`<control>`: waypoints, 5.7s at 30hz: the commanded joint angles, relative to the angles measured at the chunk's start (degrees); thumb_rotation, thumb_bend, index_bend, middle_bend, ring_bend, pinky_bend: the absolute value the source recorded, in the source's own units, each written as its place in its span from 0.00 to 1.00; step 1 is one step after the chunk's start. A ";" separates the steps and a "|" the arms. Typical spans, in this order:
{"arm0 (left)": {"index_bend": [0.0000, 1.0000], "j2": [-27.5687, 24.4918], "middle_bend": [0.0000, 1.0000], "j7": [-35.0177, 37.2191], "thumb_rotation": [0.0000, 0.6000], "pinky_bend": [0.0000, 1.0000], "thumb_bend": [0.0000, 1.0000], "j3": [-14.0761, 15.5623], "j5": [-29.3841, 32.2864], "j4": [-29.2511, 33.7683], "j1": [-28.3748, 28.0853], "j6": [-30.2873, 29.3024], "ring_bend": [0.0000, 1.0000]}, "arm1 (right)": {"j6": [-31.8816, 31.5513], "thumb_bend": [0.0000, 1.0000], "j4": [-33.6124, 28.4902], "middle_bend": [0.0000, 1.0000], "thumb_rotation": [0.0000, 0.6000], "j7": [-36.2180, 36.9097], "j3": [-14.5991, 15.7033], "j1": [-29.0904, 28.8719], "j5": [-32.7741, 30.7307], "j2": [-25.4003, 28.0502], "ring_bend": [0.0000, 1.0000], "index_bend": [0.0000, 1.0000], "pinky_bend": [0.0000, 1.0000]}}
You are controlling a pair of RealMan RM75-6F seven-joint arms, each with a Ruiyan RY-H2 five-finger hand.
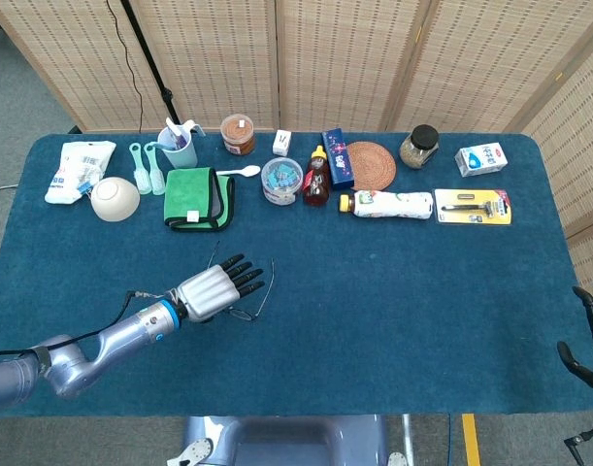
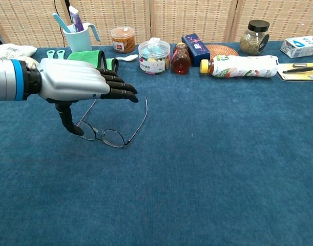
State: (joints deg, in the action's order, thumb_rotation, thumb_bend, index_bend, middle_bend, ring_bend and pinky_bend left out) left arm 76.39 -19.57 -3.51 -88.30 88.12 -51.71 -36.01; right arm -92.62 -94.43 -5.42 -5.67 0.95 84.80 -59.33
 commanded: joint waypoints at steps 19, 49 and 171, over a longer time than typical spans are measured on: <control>0.00 7.33 0.00 -8.38 0.96 0.00 0.15 1.26 5.82 -5.84 -3.00 1.12 0.00 | -1.26 0.30 0.28 0.03 1.00 0.43 -0.28 1.16 -0.58 0.39 0.11 0.14 0.17; 0.04 14.37 0.00 -14.74 0.96 0.00 0.15 2.11 11.13 -11.33 -3.81 -3.11 0.00 | -2.59 0.30 0.17 0.03 1.00 0.85 -0.52 2.50 -0.86 0.87 0.11 0.14 0.17; 0.02 6.84 0.00 -7.32 0.97 0.00 0.15 5.33 7.65 -2.18 1.65 -11.72 0.00 | -3.07 0.30 0.76 0.03 1.00 1.72 -1.12 3.25 -0.47 0.43 0.11 0.14 0.18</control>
State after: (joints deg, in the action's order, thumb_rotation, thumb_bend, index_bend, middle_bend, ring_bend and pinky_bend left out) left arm 84.87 -28.41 1.49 -80.28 84.20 -50.97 -46.74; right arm -95.71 -93.68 -3.70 -6.79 4.21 84.32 -58.89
